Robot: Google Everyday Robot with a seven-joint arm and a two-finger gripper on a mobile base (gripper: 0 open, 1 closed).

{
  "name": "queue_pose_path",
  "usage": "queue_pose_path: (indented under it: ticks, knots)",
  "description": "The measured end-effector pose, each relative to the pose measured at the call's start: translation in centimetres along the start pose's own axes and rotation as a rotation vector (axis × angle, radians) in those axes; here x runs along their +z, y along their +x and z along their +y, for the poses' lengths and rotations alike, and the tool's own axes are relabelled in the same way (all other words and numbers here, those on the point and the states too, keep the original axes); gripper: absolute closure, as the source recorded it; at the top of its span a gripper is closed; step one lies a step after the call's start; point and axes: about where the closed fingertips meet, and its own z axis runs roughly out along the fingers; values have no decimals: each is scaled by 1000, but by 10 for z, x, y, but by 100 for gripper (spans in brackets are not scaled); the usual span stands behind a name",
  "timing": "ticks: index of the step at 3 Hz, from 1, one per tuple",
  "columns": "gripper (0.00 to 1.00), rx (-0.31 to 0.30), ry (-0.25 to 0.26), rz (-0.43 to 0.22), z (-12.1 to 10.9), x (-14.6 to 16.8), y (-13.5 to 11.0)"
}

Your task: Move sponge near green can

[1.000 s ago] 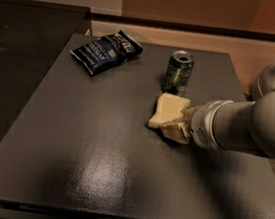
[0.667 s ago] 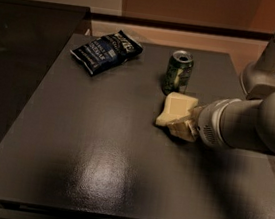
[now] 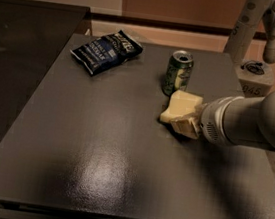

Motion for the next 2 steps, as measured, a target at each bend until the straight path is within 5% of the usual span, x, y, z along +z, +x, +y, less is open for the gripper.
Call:
queue_pose_path:
  ticks: [1, 2]
  knots:
    - [0, -2, -1, 0, 1, 0, -1]
    - [0, -2, -1, 0, 1, 0, -1]
